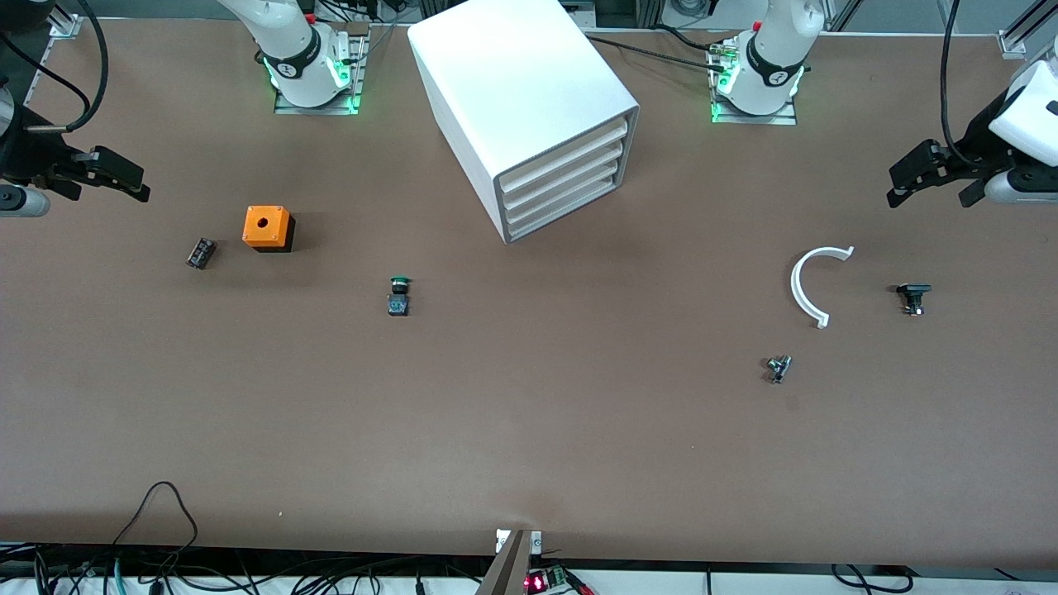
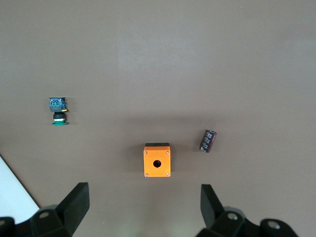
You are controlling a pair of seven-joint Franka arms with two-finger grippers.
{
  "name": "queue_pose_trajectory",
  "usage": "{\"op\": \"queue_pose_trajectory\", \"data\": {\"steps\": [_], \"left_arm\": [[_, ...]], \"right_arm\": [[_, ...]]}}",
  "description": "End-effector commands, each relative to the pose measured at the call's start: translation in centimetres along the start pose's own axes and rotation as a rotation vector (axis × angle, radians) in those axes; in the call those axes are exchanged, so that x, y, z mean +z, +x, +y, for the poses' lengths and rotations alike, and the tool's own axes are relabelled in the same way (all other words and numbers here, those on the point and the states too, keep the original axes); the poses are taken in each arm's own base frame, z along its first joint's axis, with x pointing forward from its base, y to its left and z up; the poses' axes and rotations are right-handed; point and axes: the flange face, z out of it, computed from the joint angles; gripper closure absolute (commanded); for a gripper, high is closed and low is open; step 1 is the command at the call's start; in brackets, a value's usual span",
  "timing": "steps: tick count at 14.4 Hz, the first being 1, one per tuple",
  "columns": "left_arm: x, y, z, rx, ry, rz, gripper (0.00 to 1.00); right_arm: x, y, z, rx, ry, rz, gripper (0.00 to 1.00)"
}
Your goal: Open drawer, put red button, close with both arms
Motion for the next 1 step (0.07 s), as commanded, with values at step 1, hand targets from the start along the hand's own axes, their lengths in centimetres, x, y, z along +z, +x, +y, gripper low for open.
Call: {"op": "queue_pose_trajectory", "data": {"steps": [1], "left_arm": [[-0.64,0.00,-0.01,0.011,0.022,-0.004,0.00]], "right_arm": [[-0.65,-0.25,0.36,0.001,-0.005,0.017,0.00]]}}
